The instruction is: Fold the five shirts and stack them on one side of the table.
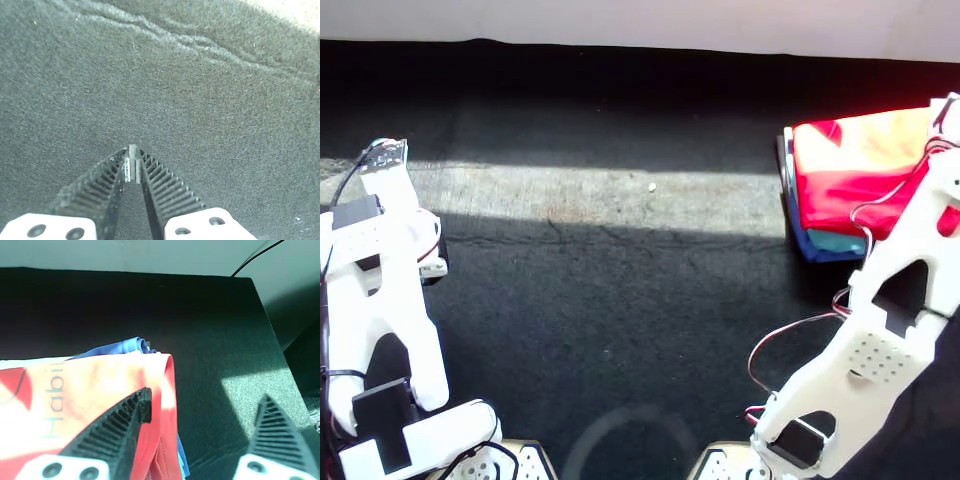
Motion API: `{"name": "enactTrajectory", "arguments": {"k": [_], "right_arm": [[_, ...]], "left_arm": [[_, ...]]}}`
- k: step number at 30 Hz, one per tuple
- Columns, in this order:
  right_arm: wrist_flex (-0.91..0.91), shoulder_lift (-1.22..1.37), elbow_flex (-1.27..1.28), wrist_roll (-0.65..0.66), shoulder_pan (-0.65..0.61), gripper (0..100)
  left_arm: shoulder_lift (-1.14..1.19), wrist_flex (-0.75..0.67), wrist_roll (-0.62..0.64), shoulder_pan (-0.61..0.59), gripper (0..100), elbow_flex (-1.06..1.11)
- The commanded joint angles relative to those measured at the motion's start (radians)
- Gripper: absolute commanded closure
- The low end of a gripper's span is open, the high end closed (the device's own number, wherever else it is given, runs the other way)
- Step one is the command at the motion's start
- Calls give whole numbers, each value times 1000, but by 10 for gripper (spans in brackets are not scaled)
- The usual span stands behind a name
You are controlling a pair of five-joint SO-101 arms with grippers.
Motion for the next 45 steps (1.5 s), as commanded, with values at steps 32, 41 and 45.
{"name": "enactTrajectory", "arguments": {"k": [32,41,45], "right_arm": [[312,-22,-234,-167,-13,991],[545,-154,-367,-212,-139,991],[545,-389,-183,-253,-188,991]], "left_arm": [[-427,68,-8,81,990,-7],[-773,81,-9,311,990,249],[-889,80,-9,426,990,378]]}}
